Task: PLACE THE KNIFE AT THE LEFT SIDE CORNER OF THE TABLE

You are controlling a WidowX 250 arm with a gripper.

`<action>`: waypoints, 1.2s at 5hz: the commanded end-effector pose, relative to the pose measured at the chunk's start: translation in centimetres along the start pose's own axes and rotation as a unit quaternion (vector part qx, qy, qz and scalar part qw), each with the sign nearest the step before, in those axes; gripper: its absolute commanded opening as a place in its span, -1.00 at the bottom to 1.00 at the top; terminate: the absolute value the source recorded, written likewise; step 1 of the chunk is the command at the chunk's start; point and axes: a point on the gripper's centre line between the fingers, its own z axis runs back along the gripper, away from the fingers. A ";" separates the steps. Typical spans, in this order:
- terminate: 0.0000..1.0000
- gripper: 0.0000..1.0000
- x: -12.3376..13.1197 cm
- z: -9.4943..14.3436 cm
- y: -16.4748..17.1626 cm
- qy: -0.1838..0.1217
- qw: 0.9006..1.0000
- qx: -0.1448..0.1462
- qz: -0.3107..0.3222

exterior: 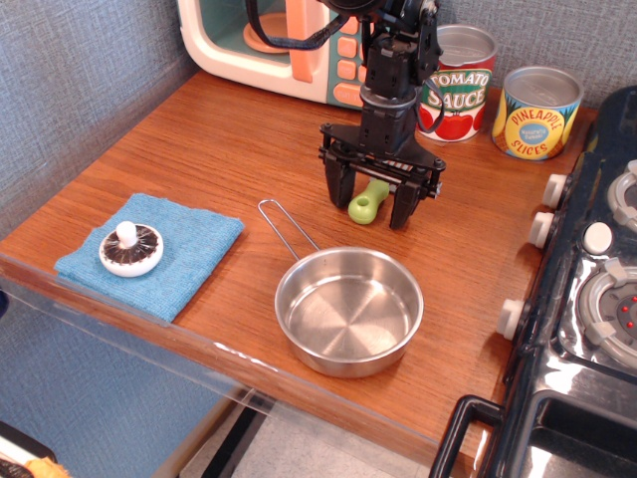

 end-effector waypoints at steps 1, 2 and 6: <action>-1.00 -1.00 0.9 0.6 1.1 -0.017 1.000 0.001 0.015; -1.00 -1.00 0.9 2.0 0.6 -0.031 0.999 -0.017 0.010; -1.00 -1.00 1.2 8.7 12.4 -0.096 0.995 0.007 -0.019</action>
